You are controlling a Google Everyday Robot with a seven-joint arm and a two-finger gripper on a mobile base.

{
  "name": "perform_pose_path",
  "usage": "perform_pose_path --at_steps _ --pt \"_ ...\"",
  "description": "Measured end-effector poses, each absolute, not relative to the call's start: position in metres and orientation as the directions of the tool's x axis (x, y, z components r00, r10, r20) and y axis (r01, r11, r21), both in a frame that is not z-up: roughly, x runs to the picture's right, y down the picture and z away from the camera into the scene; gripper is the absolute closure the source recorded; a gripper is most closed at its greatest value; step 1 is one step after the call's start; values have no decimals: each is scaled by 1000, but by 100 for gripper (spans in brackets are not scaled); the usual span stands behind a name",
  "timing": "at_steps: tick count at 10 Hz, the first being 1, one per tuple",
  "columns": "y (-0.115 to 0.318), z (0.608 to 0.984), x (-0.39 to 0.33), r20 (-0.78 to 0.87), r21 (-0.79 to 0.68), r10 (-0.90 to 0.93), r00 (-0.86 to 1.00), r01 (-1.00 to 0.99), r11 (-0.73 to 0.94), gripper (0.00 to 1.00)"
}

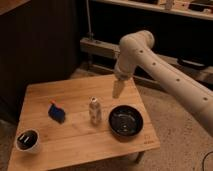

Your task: Move the arm in a circular motion

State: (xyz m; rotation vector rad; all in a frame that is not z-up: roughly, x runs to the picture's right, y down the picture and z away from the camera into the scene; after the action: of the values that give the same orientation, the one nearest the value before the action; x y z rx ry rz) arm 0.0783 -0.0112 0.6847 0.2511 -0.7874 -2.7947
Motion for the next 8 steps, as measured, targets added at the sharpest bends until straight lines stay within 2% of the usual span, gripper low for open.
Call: perform_pose_path --at_steps 4,8 --pt "60 615 84 -64 542 -255 -965 181 -821 20" --pt "115 553 9 -156 549 -175 -972 62 -834 20"
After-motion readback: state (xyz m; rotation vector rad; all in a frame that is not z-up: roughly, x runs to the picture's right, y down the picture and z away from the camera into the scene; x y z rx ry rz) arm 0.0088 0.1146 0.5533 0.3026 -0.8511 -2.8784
